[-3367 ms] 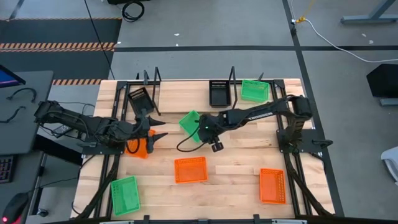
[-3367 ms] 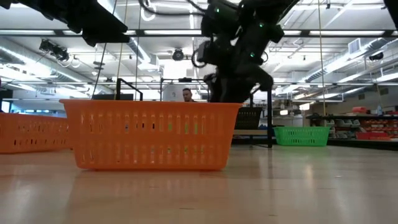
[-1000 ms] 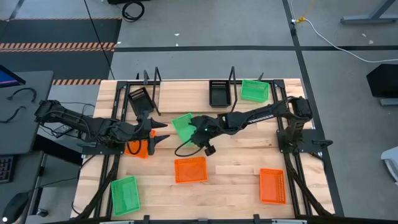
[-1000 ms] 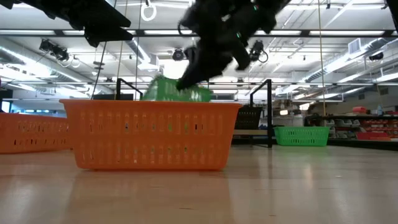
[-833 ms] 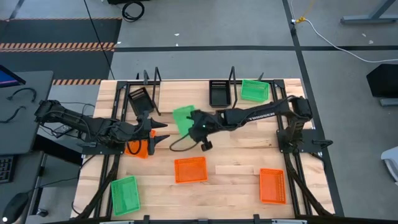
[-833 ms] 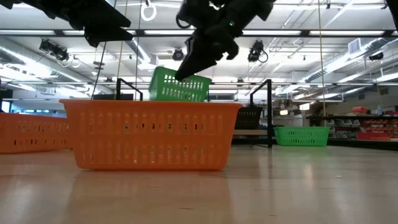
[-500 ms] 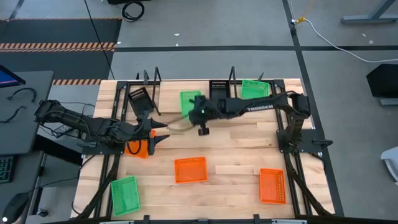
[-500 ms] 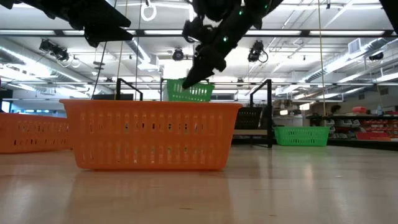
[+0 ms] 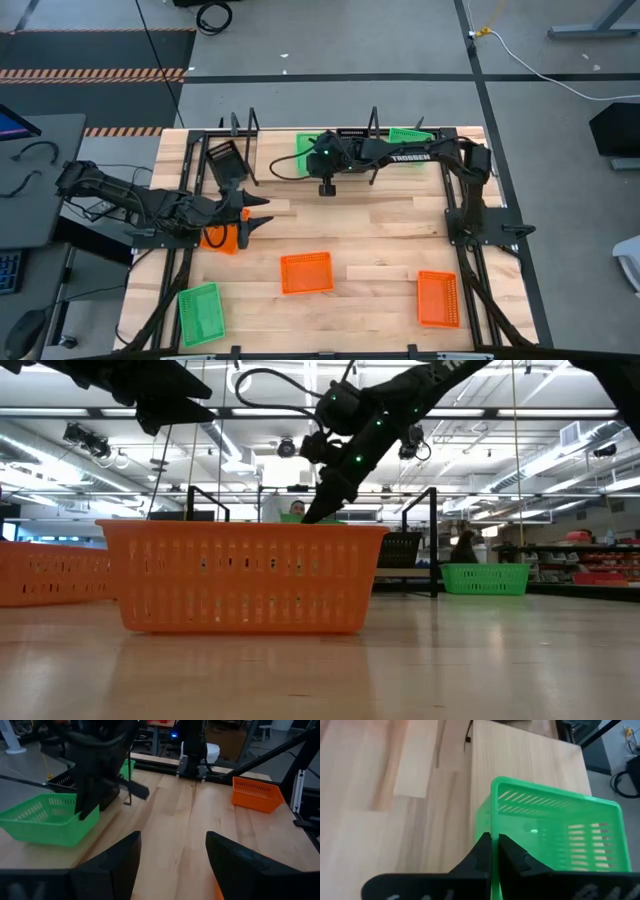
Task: Stack baskets on shelf by color
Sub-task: Put the middle green bin on the shelf
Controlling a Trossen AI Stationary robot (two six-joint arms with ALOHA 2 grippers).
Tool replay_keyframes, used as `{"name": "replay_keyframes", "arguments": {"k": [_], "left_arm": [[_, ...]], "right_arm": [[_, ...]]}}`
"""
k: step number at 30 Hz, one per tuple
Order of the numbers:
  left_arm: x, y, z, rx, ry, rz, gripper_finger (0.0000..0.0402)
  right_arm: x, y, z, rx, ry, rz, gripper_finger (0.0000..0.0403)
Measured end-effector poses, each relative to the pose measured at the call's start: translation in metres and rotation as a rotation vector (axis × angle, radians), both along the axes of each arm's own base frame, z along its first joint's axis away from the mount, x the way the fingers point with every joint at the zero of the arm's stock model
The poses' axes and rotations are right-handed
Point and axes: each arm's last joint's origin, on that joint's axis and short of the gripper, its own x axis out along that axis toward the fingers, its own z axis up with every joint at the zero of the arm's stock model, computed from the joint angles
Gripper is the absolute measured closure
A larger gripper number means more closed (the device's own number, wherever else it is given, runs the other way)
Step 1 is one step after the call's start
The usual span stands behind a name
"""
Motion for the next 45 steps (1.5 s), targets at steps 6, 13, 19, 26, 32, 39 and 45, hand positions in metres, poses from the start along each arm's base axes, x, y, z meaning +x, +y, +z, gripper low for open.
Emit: {"name": "replay_keyframes", "arguments": {"k": [6, 13, 19, 26, 32, 39, 45], "left_arm": [[0.0003, -0.0002, 0.0011, 0.000, -0.011, -0.002, 0.0170], [0.0001, -0.0011, 0.0011, 0.003, -0.011, -0.008, 0.0170], [0.0002, -0.0011, 0.0012, 0.003, -0.012, -0.008, 0.0170], [0.0002, -0.0011, 0.0012, 0.002, -0.012, -0.008, 0.0170], [0.0002, -0.0011, 0.0012, 0.002, -0.012, -0.008, 0.0170], [0.0001, -0.0011, 0.0012, 0.003, -0.011, -0.008, 0.0170], [0.0001, -0.0011, 0.0012, 0.002, -0.012, -0.008, 0.0170]], "right_arm": [[0.0043, 0.0000, -0.0069, 0.004, -0.004, 0.003, 0.0388], [0.0051, -0.0004, -0.0060, 0.044, -0.031, -0.047, 0.0386], [0.0056, -0.0004, -0.0055, 0.058, -0.043, -0.062, 0.0386], [0.0055, -0.0004, -0.0055, 0.074, -0.047, -0.078, 0.0382], [0.0054, -0.0003, -0.0059, 0.080, -0.049, -0.085, 0.0379], [0.0050, 0.0000, -0.0070, 0.070, -0.046, -0.094, 0.0345], [0.0054, 0.0004, -0.0067, 0.068, -0.050, -0.093, 0.0304]]}}
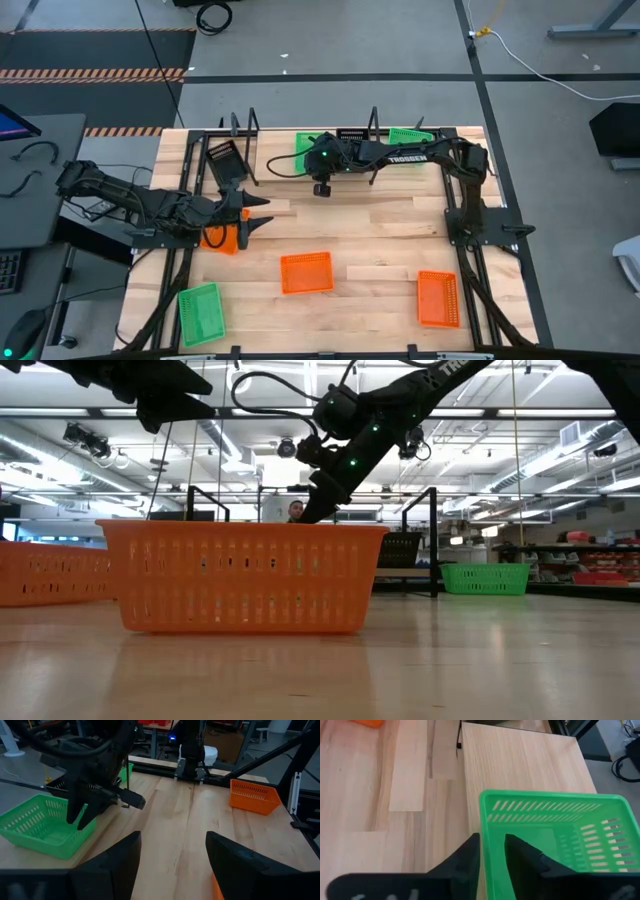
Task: Stack baskets on shelf by color
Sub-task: Put the middle green bin on the shelf, then stack the top green bin on top of the green bin on the shelf
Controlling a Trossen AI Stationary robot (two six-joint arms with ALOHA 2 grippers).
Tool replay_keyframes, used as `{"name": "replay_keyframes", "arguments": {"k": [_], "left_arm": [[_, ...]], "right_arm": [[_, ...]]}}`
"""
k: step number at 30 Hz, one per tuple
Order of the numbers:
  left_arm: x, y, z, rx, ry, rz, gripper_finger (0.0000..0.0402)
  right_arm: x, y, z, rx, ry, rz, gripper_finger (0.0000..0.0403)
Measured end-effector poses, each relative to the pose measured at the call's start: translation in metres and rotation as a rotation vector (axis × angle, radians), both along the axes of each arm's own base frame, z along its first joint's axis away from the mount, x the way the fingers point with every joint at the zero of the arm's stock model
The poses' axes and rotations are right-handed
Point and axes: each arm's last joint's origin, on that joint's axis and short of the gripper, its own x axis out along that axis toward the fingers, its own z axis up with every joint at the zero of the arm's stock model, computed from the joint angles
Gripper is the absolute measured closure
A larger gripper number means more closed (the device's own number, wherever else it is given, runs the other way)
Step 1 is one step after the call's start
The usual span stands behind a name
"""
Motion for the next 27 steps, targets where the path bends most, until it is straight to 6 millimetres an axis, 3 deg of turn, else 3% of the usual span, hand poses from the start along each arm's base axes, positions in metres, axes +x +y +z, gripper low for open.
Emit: {"name": "replay_keyframes", "arguments": {"k": [9, 13, 19, 23, 27], "left_arm": [[0.000, 0.000, 0.000, 0.000, 0.000, 0.000, 0.0170], [0.000, 0.000, 0.000, 0.000, 0.001, 0.000, 0.0170], [0.000, 0.000, 0.000, 0.008, 0.004, -0.002, 0.0170], [0.000, 0.000, 0.000, 0.006, 0.003, -0.002, 0.0170], [0.000, 0.000, 0.000, -0.004, 0.003, -0.014, 0.0170]], "right_arm": [[0.006, 0.003, 0.005, -0.033, -0.061, 0.024, 0.0273], [0.009, 0.016, 0.011, -0.069, -0.082, 0.071, 0.0272], [0.006, 0.041, 0.035, -0.172, -0.116, 0.044, 0.0273], [-0.004, 0.050, 0.051, -0.224, -0.091, -0.004, 0.0273], [-0.029, 0.051, 0.076, -0.228, -0.046, -0.060, 0.0273]]}}
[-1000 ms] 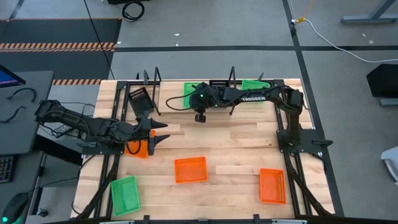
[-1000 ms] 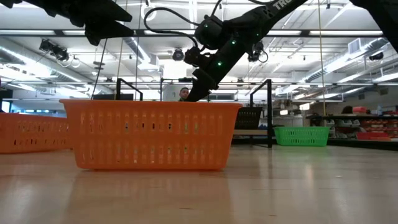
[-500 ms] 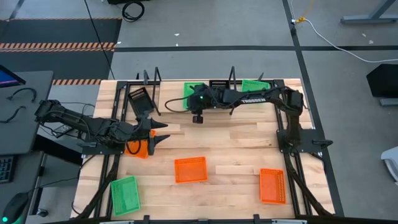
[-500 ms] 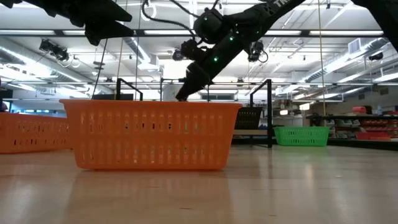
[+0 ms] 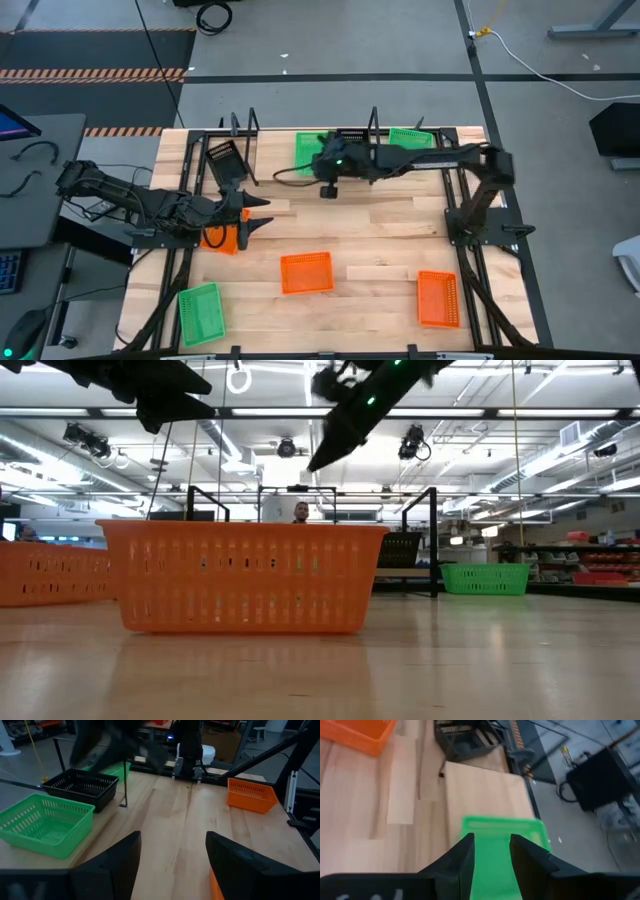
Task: Stack baskets on shelf by color
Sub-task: Stack the top green bin on top of the green bin on the shelf
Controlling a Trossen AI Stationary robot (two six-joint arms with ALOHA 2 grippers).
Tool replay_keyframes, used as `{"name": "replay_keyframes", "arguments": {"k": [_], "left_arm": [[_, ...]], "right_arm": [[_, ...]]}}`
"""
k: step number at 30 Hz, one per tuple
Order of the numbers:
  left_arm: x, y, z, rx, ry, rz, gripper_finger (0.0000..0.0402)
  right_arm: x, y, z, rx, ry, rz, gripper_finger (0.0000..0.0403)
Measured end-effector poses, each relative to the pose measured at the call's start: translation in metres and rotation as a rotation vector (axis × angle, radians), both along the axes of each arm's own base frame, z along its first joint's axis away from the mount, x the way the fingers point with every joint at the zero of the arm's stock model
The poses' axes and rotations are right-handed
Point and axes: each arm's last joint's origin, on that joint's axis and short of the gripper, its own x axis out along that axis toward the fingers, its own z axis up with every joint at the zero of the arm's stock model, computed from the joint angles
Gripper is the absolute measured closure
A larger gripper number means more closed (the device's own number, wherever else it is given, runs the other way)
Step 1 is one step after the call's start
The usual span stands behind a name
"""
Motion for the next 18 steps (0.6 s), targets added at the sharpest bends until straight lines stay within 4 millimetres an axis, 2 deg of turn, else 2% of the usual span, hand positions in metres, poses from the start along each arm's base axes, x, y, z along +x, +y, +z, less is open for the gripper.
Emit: {"name": "replay_keyframes", "arguments": {"k": [6, 9, 14, 18], "left_arm": [[0.000, 0.000, 0.000, -0.002, 0.000, -0.001, 0.0170], [0.000, 0.000, 0.000, -0.003, -0.001, -0.001, 0.0170], [0.000, 0.000, 0.000, -0.003, -0.001, -0.001, 0.0170], [0.000, 0.000, 0.000, -0.003, -0.002, -0.001, 0.0170]], "right_arm": [[-0.053, -0.006, 0.056, 0.052, -0.103, -0.113, 0.0274], [-0.080, -0.011, 0.075, 0.050, -0.121, -0.204, 0.0274], [-0.122, -0.026, 0.082, 0.058, -0.062, -0.477, 0.0274], [-0.140, -0.037, 0.080, 0.118, -0.036, -0.622, 0.0274]]}}
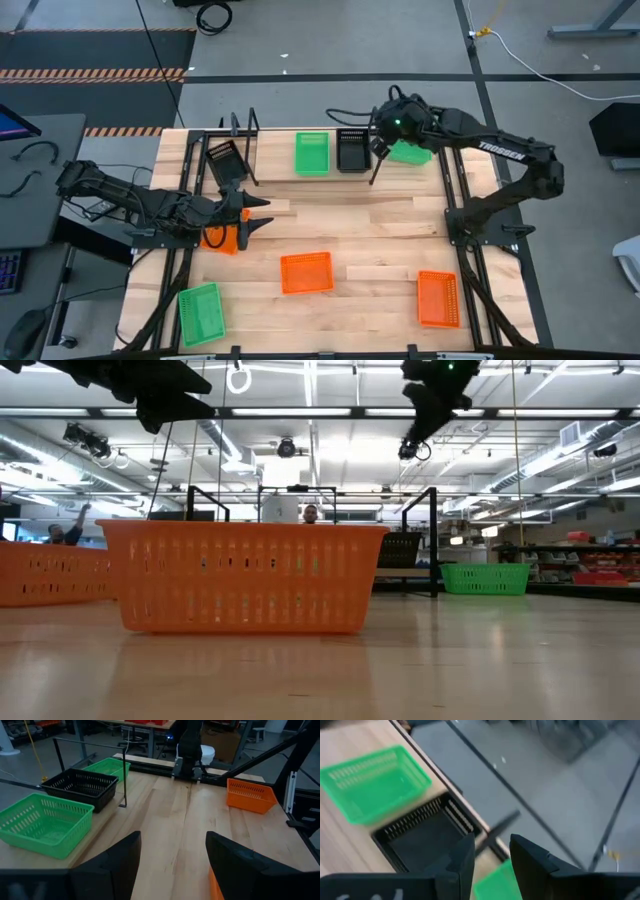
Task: Stack baskets on shelf by color
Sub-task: Stack the top green bin on top of the green bin on the shelf
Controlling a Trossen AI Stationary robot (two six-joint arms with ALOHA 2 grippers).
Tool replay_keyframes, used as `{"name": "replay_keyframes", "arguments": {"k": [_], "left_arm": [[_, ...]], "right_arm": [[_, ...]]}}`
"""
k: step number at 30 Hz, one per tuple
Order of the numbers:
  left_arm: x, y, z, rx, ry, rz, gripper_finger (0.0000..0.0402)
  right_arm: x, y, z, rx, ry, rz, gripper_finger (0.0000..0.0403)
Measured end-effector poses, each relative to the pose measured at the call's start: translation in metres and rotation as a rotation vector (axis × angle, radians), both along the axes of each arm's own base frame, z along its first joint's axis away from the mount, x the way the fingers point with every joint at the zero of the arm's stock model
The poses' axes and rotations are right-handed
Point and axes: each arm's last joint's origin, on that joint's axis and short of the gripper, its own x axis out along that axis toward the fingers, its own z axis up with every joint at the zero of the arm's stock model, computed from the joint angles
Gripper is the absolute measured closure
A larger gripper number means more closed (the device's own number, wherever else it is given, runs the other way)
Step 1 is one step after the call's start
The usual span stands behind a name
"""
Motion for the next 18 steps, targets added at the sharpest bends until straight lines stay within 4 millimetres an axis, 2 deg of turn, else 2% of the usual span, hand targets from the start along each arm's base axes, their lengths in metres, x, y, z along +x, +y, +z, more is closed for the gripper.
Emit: {"name": "replay_keyframes", "arguments": {"k": [10, 13, 18], "left_arm": [[0.000, -0.001, 0.000, -0.002, 0.000, -0.008, 0.0170], [-0.001, -0.003, 0.000, -0.002, 0.000, -0.020, 0.0170], [-0.001, -0.004, 0.000, -0.002, 0.000, -0.028, 0.0170]], "right_arm": [[-0.018, -0.044, -0.025, 0.175, 0.082, -0.246, 0.0274], [-0.019, -0.056, -0.033, 0.240, 0.075, -0.266, 0.0274], [-0.019, -0.082, -0.052, 0.310, 0.062, -0.397, 0.0272]]}}
